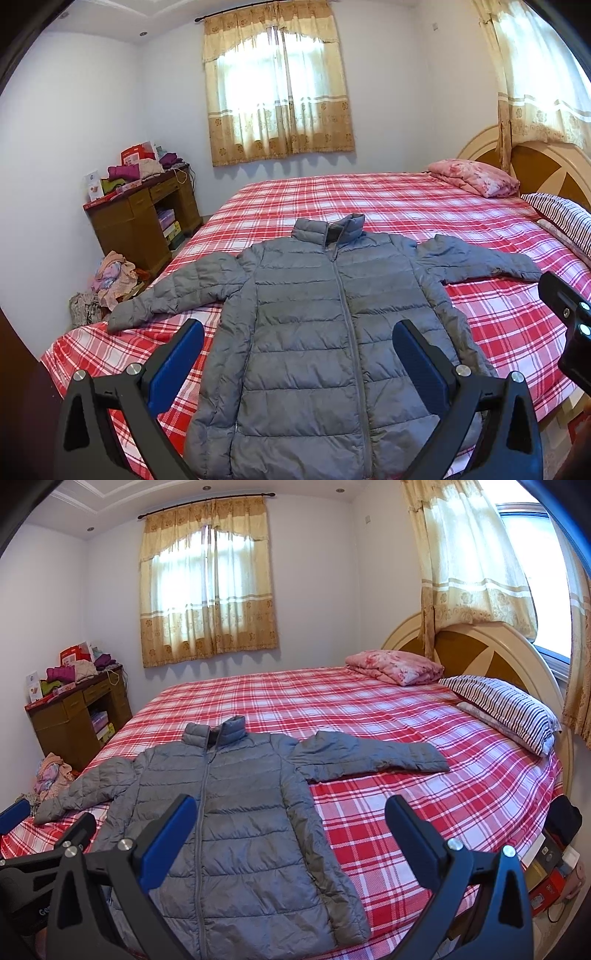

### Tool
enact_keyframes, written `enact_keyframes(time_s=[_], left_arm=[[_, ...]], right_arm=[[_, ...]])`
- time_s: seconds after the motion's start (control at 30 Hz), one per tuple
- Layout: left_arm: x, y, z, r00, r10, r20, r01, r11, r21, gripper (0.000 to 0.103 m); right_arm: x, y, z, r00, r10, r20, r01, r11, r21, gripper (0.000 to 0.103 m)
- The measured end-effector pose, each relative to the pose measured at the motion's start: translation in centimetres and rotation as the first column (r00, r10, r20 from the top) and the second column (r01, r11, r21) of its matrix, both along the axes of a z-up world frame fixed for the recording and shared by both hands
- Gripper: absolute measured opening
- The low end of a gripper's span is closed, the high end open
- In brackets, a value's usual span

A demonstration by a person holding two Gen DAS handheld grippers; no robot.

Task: Fold large clothes

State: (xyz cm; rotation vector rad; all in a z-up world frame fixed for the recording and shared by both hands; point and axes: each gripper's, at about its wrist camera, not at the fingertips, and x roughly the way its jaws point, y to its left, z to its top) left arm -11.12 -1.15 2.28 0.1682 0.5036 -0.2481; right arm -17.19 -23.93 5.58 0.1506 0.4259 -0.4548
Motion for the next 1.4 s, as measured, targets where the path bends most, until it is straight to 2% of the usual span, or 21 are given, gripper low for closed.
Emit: enact_keyframes(time_s=[0.47,0.57,0.63,0.73,0.87,0.93,0.97,1.03,1.17,1.3,1.4], left_arm=[[1.8,0.1,-0.3,0.999,-0.022,-0.03,0.022,1.0,-0.014,0.102],[3.0,0.0,-0.3,1.0,-0.008,-0.017,0.008,1.0,0.009,0.102],[4.2,0.0,-0.3,1.0,0.003,-0.015,-0.003,1.0,0.027,0.102],[7.3,0.6,-0.4,0.998,0.011,-0.056,-0.01,1.0,0.02,0.102],[11.2,1.3,-0.5,0.997,0.038,-0.064,-0.038,0.999,-0.003,0.102],[13.9,1.2,-0.5,0.996,0.06,-0.072,-0.06,0.998,-0.003,0.102],[15.0,0.9,-0.4,0.995,0.066,-0.081,-0.066,0.998,0.007,0.102],[17.5,0.2,-0.2,0.994,0.069,-0.09,-0.067,0.998,0.021,0.102],[22.0,-0.7,-0.8,0.991,0.08,-0.102,-0.079,0.997,0.02,0.102],[26.4,-1.2,-2.8,0.982,0.077,-0.172,-0.081,0.996,-0.021,0.102],[28.7,-1.4,-4.7,0.975,0.115,-0.191,-0.119,0.993,-0.009,0.102]], right_arm=[[1.7,-2.1,-0.8,0.999,-0.025,-0.036,0.027,0.998,0.062,0.103],[2.5,-3.0,-0.8,0.998,-0.025,-0.05,0.028,0.998,0.058,0.103],[3.0,-4.4,-1.1,0.998,-0.035,-0.052,0.039,0.996,0.082,0.103],[3.9,-7.4,-1.7,0.992,-0.091,-0.085,0.1,0.989,0.107,0.103],[5.8,-12.7,-2.6,0.984,-0.132,-0.12,0.155,0.967,0.203,0.091],[6.8,-16.4,-3.3,0.976,-0.17,-0.133,0.2,0.943,0.266,0.08],[7.0,-18.3,-3.6,0.97,-0.203,-0.131,0.233,0.931,0.282,0.078],[7.6,-22.3,-4.4,0.949,-0.285,-0.137,0.313,0.906,0.286,0.078],[7.8,-30.0,-7.4,0.899,-0.411,-0.151,0.437,0.83,0.347,0.078],[9.2,-36.7,-11.7,0.848,-0.487,-0.21,0.527,0.726,0.442,0.076],[10.4,-40.6,-14.9,0.822,-0.51,-0.253,0.56,0.648,0.516,0.076]])
